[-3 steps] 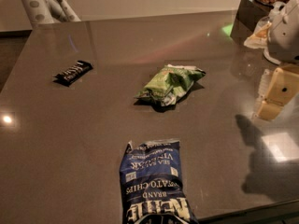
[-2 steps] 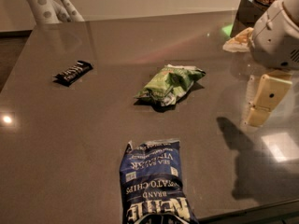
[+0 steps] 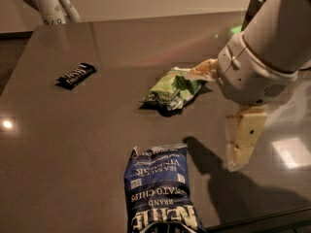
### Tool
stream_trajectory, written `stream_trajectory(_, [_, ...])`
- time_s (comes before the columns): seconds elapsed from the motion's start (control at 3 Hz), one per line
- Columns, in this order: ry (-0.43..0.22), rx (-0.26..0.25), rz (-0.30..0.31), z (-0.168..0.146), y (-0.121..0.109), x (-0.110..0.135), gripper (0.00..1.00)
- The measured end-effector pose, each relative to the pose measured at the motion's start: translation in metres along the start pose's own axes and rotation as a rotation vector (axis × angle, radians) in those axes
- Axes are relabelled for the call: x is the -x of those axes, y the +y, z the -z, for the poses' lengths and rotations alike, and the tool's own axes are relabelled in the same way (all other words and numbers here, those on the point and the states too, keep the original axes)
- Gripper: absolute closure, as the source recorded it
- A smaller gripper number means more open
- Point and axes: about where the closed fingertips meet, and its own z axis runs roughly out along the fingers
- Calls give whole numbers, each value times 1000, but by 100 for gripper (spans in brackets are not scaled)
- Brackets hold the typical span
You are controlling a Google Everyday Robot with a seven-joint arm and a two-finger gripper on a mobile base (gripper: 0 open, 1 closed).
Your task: Move blue chip bag near rxbar chocolate
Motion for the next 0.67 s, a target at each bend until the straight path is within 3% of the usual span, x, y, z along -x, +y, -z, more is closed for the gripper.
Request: stream_trajectory(0.67, [-16,103,150,-40,24,33,0])
